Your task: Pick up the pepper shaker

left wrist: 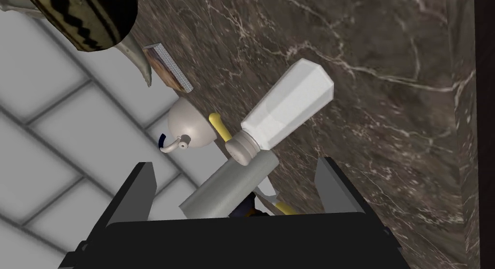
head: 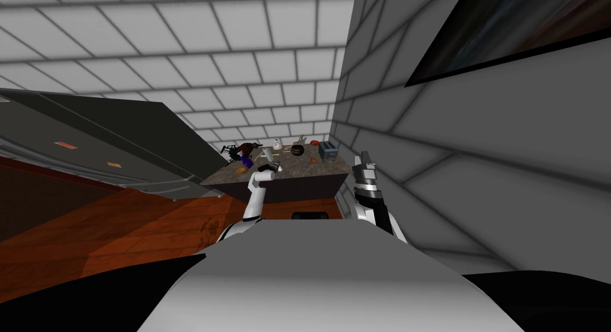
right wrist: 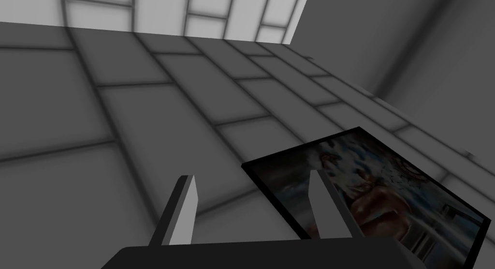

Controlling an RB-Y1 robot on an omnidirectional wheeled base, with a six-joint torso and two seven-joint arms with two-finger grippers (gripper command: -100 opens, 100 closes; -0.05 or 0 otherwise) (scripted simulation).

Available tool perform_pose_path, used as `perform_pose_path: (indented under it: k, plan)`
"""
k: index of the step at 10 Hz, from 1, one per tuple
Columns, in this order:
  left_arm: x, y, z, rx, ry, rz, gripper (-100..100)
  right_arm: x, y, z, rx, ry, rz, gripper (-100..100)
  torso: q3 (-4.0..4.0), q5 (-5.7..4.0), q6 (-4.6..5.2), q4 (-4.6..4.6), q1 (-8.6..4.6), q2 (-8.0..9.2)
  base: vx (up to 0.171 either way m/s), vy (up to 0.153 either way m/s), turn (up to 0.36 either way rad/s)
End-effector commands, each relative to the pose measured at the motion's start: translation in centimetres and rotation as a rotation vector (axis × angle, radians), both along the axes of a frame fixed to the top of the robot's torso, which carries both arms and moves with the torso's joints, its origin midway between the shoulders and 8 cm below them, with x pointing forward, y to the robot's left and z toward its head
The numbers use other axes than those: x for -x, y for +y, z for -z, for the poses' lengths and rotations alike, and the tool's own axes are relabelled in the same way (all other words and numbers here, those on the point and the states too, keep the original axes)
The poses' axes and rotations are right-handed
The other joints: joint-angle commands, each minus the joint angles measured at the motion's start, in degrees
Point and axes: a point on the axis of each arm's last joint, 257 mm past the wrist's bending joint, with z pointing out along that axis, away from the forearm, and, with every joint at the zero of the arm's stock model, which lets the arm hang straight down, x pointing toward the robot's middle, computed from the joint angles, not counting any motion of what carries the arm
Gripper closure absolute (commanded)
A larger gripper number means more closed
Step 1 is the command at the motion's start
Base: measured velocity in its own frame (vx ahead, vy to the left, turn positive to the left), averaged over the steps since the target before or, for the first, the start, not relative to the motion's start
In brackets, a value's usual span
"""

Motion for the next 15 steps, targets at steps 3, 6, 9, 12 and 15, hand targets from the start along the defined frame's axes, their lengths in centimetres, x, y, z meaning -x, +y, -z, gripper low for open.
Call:
perform_pose_path:
  k: [3, 6, 9, 12, 15]
  plan:
    - [0.5, 1.4, 1.9, -0.047, 0.119, 0.004, -100, 0.0, 0.0, 0.0, 0.0, 0.0, 0.0, 0, 0.0, -0.01, 0.0, 0.0, -0.06, 0.01, 0.003, -0.053, -0.025]
    - [0.8, 2.4, 2.7, -0.077, 0.187, 0.007, -100, 0.0, 0.0, 0.0, 0.0, 0.0, 0.0, 0, -0.02, -0.01, -0.02, -0.01, 0.0, -0.04, 0.015, -0.039, -0.018]
    - [1.1, 4.4, 3.4, -0.136, 0.289, 0.015, -100, 0.0, 0.0, 0.0, 0.0, 0.0, 0.0, 0, -0.02, 0.01, -0.02, -0.01, 0.04, -0.04, 0.019, -0.035, -0.035]
    - [2.2, 5.4, 4.3, -0.155, 0.377, 0.018, -100, 0.0, 0.0, 0.0, 0.0, 0.0, 0.0, 0, -0.03, 0.0, -0.01, -0.02, -0.01, -0.05, 0.021, -0.042, -0.031]
    - [3.1, 7.4, 4.7, -0.197, 0.478, 0.025, -100, 0.0, 0.0, 0.0, 0.0, 0.0, 0.0, 0, -0.04, 0.01, -0.03, -0.02, 0.07, -0.07, 0.031, -0.03, -0.036]
